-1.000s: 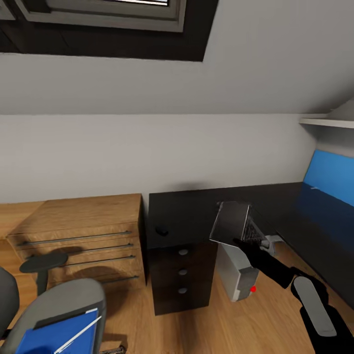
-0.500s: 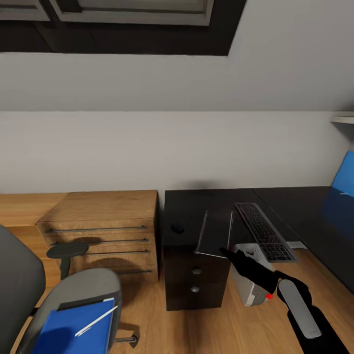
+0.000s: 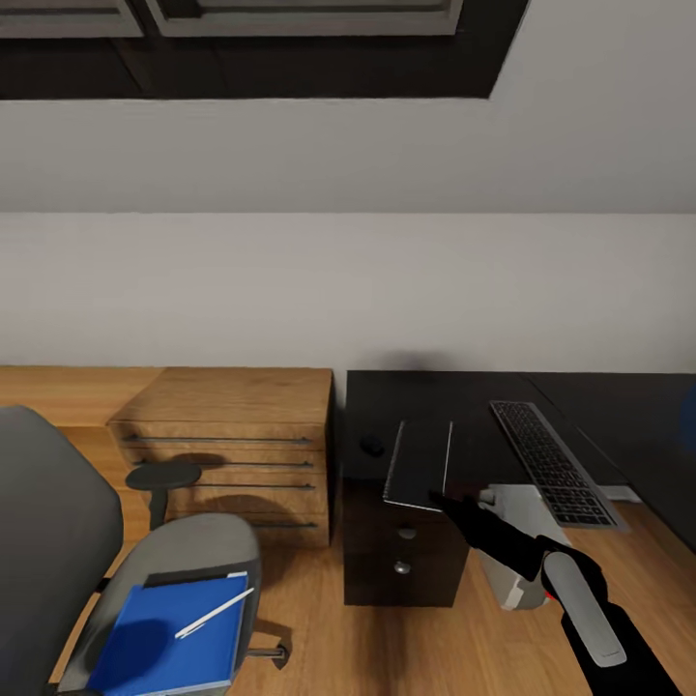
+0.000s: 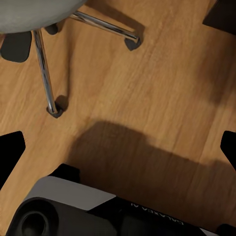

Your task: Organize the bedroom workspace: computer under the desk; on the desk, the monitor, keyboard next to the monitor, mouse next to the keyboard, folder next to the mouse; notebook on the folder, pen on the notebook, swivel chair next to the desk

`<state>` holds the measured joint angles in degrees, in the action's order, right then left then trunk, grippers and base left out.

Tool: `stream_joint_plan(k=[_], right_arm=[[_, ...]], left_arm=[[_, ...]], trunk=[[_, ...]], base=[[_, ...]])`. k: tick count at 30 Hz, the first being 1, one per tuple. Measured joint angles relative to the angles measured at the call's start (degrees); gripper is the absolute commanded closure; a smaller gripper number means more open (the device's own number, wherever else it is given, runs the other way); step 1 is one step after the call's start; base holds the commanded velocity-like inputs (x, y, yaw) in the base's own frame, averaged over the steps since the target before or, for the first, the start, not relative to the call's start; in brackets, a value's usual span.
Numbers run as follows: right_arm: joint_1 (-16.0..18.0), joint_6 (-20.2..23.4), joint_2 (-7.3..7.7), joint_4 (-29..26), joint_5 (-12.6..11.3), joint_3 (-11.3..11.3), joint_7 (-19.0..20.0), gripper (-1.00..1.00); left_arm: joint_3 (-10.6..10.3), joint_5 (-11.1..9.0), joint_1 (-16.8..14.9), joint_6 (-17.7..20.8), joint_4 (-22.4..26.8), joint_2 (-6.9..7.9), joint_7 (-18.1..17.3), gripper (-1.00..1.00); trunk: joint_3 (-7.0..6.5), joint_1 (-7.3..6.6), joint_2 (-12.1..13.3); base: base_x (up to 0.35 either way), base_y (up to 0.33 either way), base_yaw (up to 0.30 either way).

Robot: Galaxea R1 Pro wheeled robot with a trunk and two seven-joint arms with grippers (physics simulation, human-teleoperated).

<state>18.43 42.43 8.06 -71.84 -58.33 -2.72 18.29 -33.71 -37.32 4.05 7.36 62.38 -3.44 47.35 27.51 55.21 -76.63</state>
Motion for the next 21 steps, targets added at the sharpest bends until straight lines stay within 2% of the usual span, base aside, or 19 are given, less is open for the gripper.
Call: stream_joint_plan(k=[3, 5, 11, 21], right_arm=[[0.0, 0.0, 0.03, 0.0, -0.1, -0.4, 0.7, 1.0], [0.0, 0.0, 0.33, 0.0, -0.5, -1.5, 4.4, 1.0], [0.0, -0.1, 0.38, 1.3, 0.2, -2.7, 9.1, 1.0], [0.0, -0.1, 0.29, 3.0, 0.1, -5.3, 10.8, 1.0]], left_arm=[[0.0, 0.0, 0.0, 0.0, 0.0, -0.03, 0.0, -1.0], [0.0, 0.0, 0.0, 0.0, 0.0, -0.04, 0.0, -1.0], [0.0, 0.0, 0.0, 0.0, 0.0, -0.07, 0.0, -1.0], [0.0, 0.0, 0.0, 0.0, 0.0, -0.04, 0.0, -1.0]], trunk=[[0.03, 0.0, 0.0], [0.03, 0.0, 0.0], [0.04, 0.0, 0.0], [0.04, -0.01, 0.0]], base=[[0.0, 0.0, 0.017], [0.0, 0.0, 0.003], [0.0, 0.0, 0.0], [0.035, -0.014, 0.0]])
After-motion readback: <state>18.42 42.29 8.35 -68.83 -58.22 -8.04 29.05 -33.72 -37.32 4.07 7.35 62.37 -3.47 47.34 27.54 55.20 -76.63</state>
